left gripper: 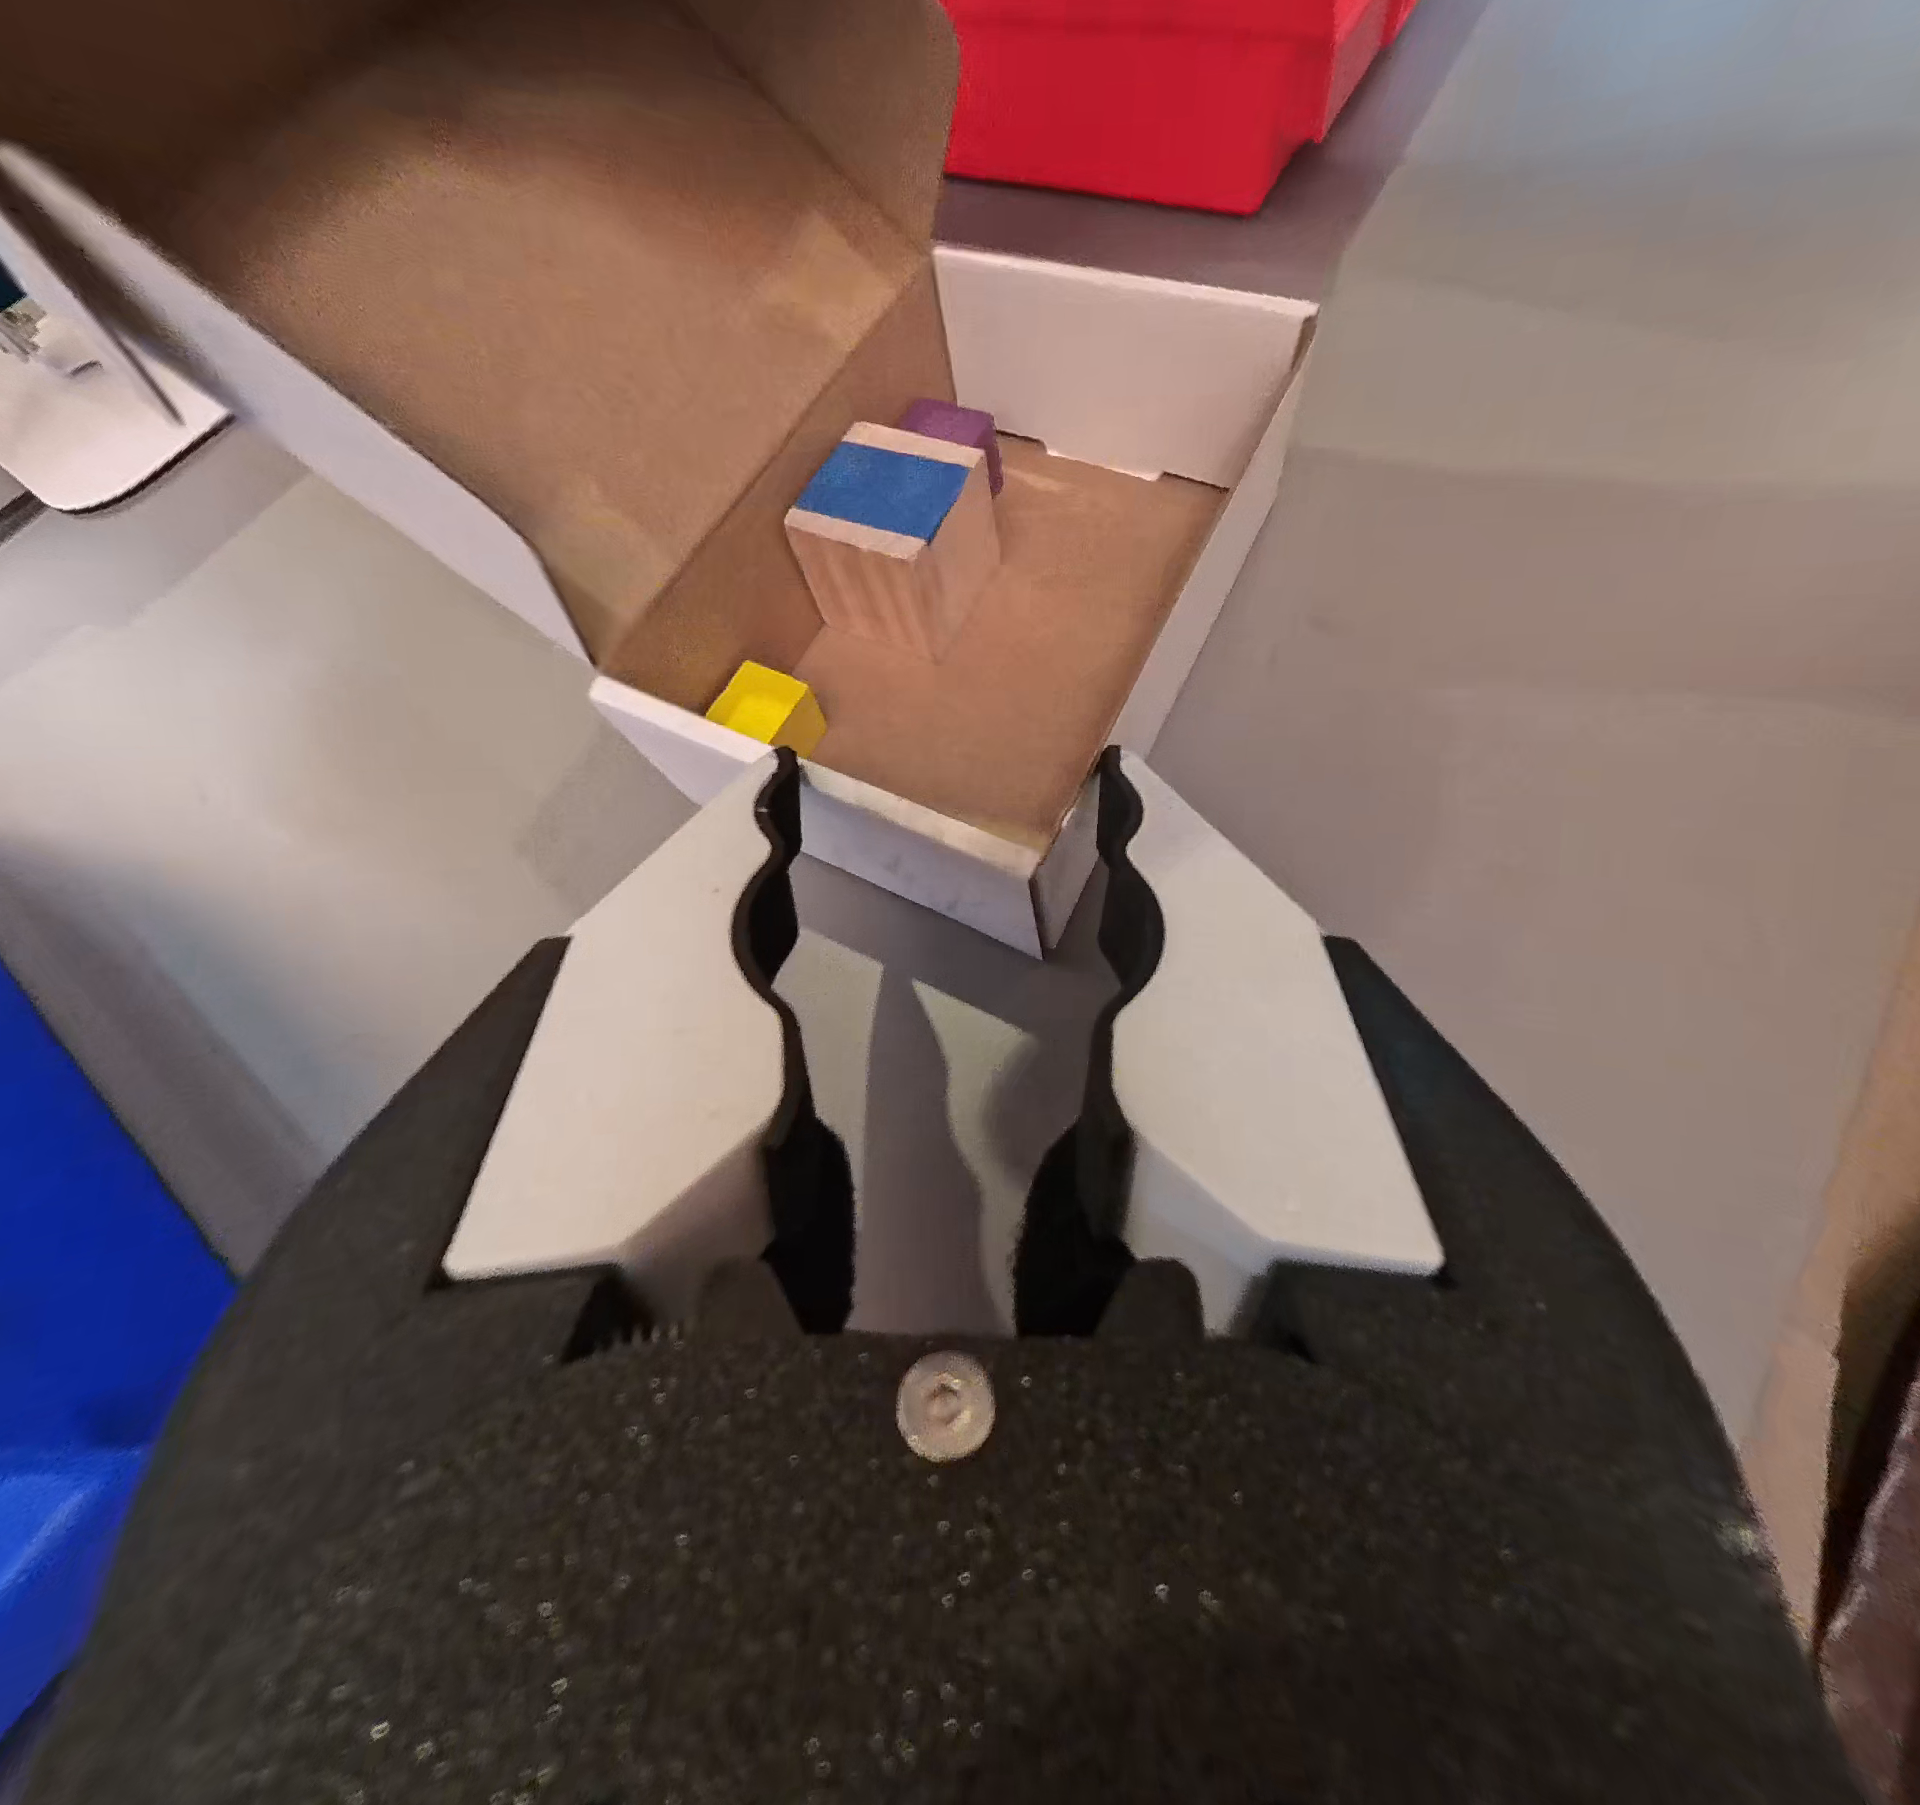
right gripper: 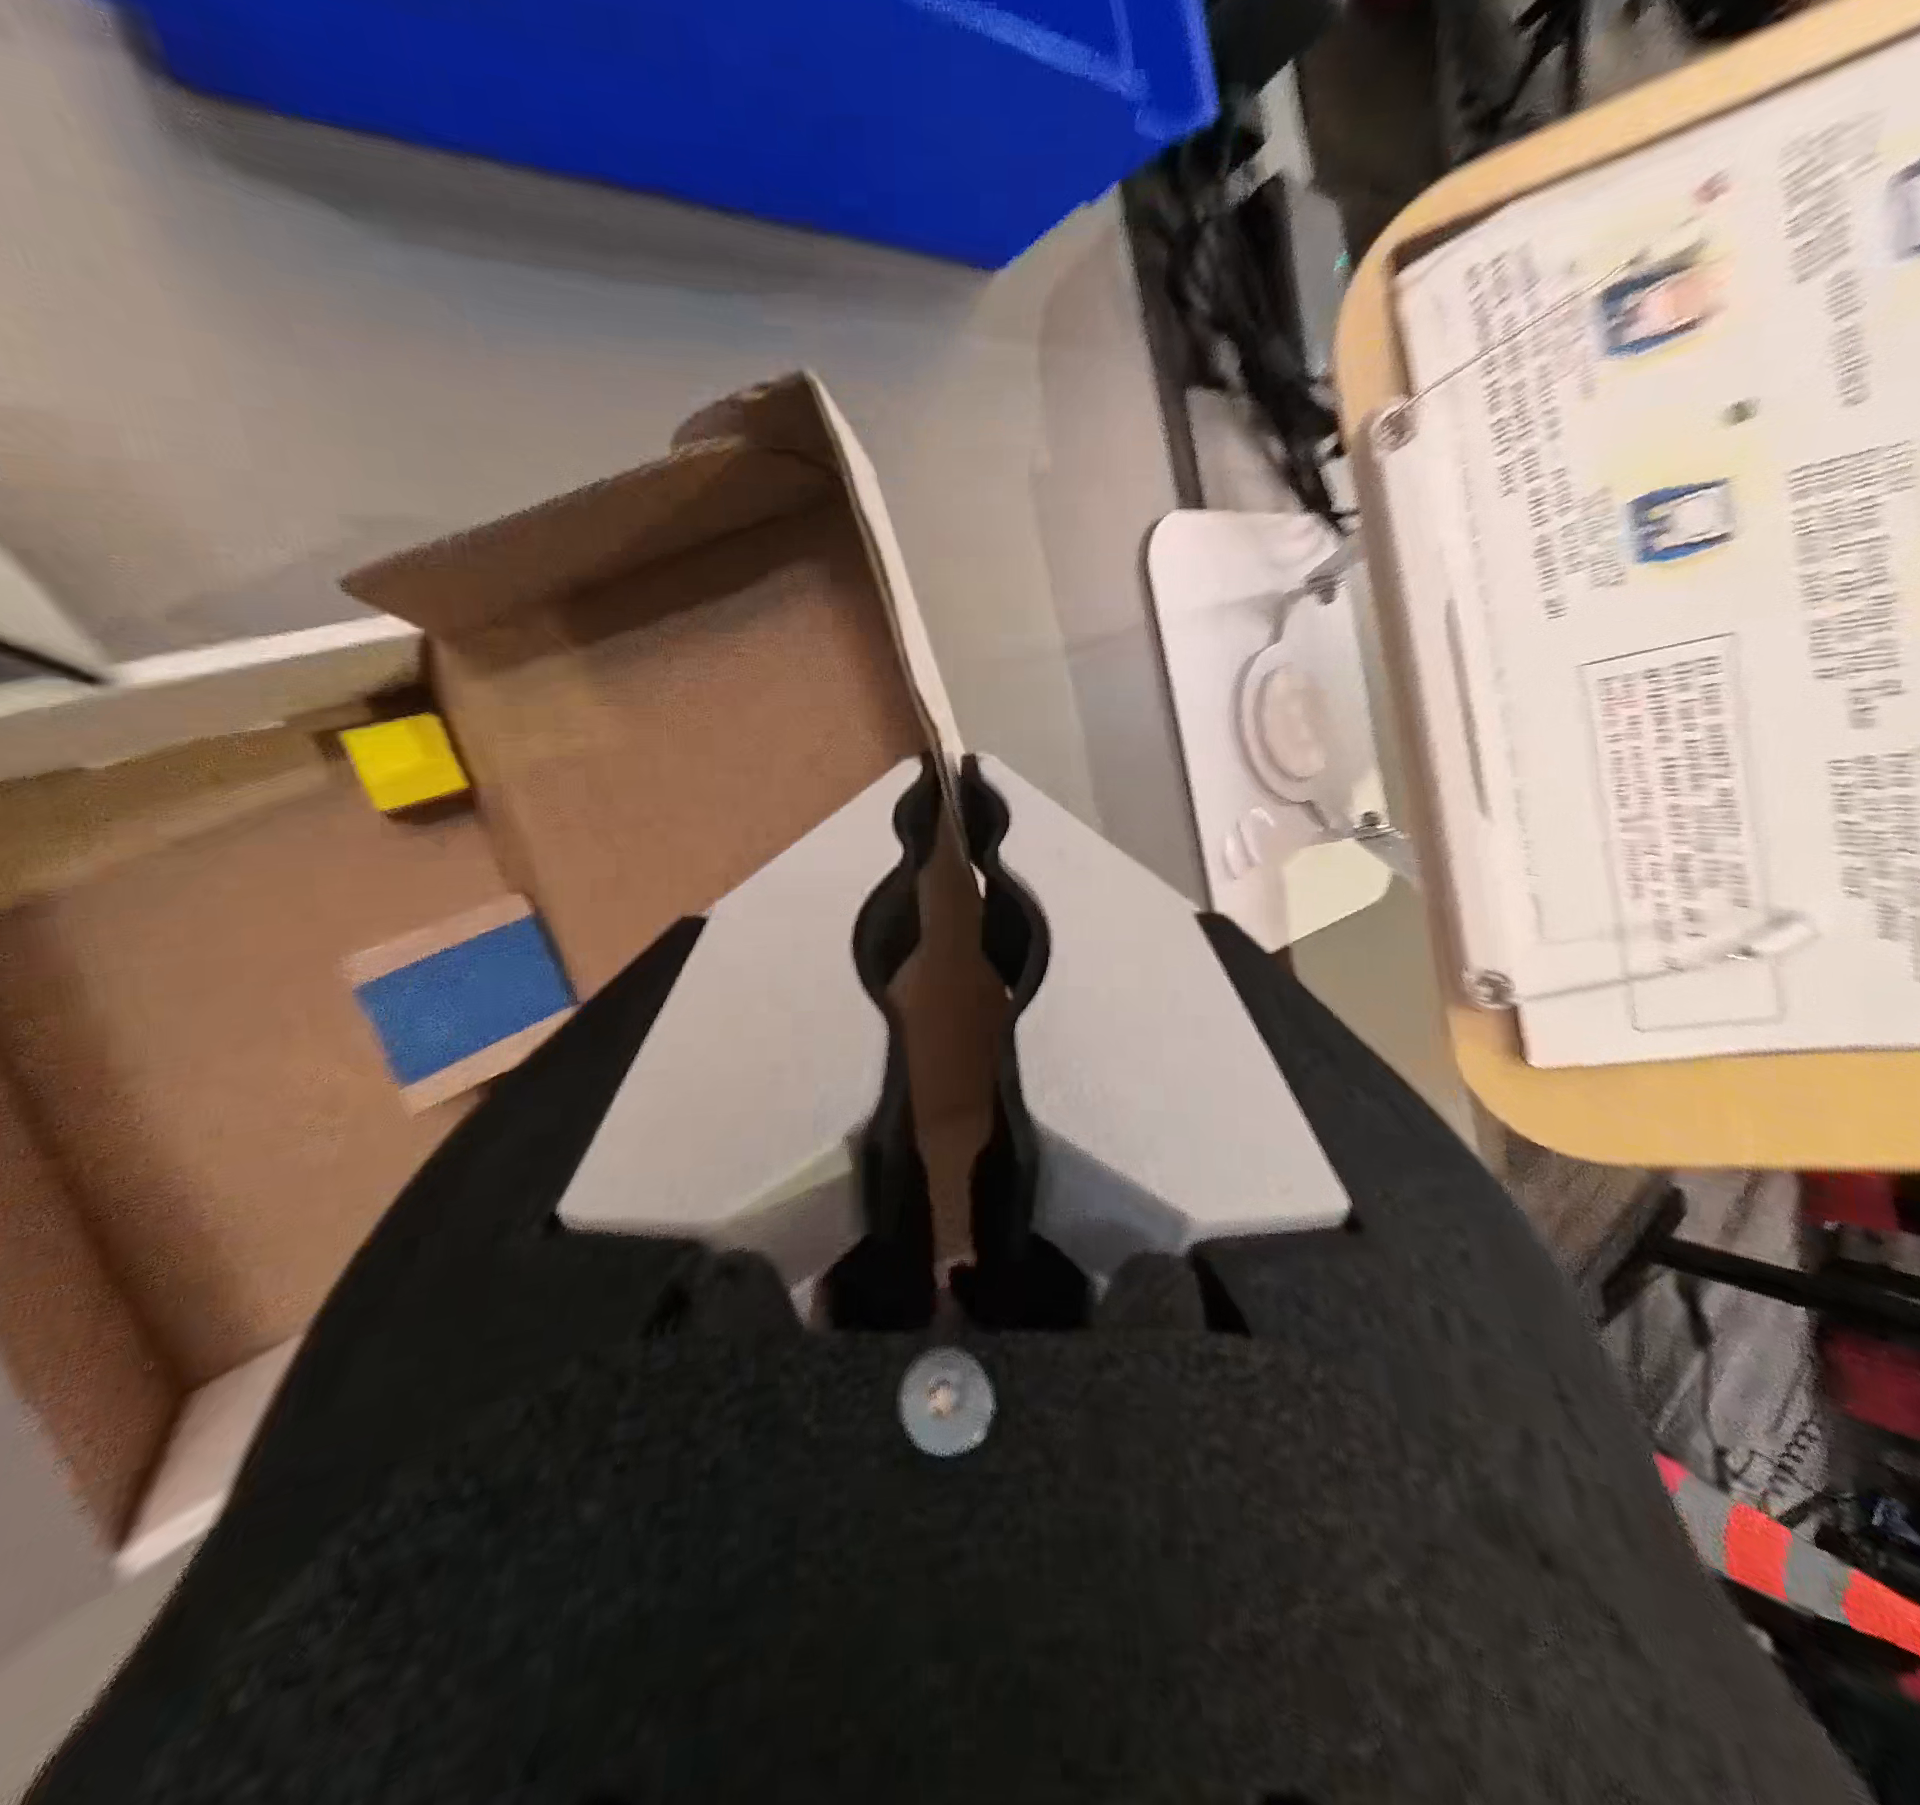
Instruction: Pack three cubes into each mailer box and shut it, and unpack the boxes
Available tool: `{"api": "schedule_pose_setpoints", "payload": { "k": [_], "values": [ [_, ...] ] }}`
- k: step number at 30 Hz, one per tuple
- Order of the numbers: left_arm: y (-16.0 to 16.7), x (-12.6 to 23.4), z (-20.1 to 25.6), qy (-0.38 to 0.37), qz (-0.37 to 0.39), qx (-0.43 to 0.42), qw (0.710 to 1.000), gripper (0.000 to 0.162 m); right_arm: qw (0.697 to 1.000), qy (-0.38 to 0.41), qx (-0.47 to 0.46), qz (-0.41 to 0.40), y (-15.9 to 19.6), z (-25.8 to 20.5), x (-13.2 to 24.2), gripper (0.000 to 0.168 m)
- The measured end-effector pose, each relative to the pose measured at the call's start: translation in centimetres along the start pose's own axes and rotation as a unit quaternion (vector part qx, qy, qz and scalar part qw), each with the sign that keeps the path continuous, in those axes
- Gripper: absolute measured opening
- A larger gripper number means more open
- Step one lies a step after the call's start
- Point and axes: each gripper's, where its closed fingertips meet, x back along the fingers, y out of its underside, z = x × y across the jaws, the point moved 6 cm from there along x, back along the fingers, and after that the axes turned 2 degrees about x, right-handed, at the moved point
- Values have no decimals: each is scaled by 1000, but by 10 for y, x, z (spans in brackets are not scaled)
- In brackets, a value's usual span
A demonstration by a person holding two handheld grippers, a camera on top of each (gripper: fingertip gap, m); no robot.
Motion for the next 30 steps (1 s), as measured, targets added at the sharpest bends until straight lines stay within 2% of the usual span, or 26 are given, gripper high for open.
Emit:
{"api": "schedule_pose_setpoints", "payload": {
  "k": [1,6,11,14,15,17,19,23,24,28,30],
  "values": [
    [0,0,1,2,1,0,1000,56,1000,-17,2,-17,7,1,-15,3],
    [0,1,2,7,2,0,1000,56,992,-97,-27,-79,31,-12,-76,7],
    [0,1,3,6,2,-4,1000,55,988,-122,-35,-92,33,-14,-86,10],
    [-1,1,3,14,-2,-10,1000,55,991,-115,-36,-56,16,0,-67,8],
    [-2,2,3,25,-4,-11,1000,59,991,-116,-43,-46,11,3,-59,14],
    [-5,3,-5,32,1,0,999,81,988,-124,-73,-51,5,9,-41,49],
    [-7,6,-14,50,20,22,998,99,982,-140,-115,-46,0,11,-18,70],
    [-3,-7,-23,83,-4,27,996,151,979,-96,-175,46,-8,7,45,75],
    [-2,-13,-26,80,-12,17,997,156,976,-80,-193,67,-6,1,61,74],
    [-6,-33,-29,106,-27,22,994,157,954,-57,-272,109,25,-46,96,70],
    [-7,-39,-25,121,-36,22,992,147,933,-55,-335,116,49,-73,96,68]
  ]
}}
